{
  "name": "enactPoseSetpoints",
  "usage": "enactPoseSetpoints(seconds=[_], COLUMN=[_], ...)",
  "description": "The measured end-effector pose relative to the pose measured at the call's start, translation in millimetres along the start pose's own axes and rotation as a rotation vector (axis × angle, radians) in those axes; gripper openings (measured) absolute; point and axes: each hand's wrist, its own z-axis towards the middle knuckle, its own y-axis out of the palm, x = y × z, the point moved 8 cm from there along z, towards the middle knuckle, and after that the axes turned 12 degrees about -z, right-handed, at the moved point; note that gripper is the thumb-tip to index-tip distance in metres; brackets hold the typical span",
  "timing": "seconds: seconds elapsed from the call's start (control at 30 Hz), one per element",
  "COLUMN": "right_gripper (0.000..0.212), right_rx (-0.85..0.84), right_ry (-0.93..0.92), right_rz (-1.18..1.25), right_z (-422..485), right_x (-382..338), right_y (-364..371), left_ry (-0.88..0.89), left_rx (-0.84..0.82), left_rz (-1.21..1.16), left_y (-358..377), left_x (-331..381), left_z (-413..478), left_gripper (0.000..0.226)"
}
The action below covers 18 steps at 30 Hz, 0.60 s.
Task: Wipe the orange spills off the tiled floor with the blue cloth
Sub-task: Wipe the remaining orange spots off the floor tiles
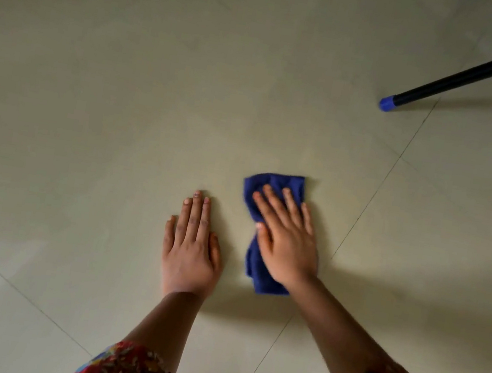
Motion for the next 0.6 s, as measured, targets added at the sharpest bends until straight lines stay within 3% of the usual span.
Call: enactPoseSetpoints(seconds=[0.13, 0.2, 0.33, 0.47, 0.53, 0.6], right_gripper=[0.056, 0.058, 0.055, 0.053, 0.051, 0.052], right_rx=[-0.053, -0.057, -0.049, 0.0, 0.037, 0.052], right_ry=[0.43, 0.496, 0.302, -0.082, -0.223, -0.196], right_rz=[0.008, 0.026, 0.031, 0.054, 0.073, 0.06], right_z=[41.9, 86.5, 167.8, 148.9, 118.5, 110.1], right_x=[86.4, 86.6, 10.2, -91.0, -95.8, -59.6], right_y=[4.0, 1.9, -4.4, -8.9, -8.0, -7.0], left_ry=[0.001, -0.004, 0.005, 0.002, 0.011, 0.014], left_rx=[-0.011, -0.008, 0.001, 0.008, 0.016, 0.014], left_rz=[0.003, 0.003, 0.002, 0.006, 0.011, 0.013], left_y=[-0.2, 0.1, 0.0, 0.5, 0.1, -0.2], left_x=[1.4, 0.7, 2.3, 0.5, 0.8, 0.8], left_z=[-0.7, -0.3, 0.5, 1.4, -0.8, -0.8], left_gripper=[0.061, 0.061, 0.061, 0.058, 0.057, 0.058])
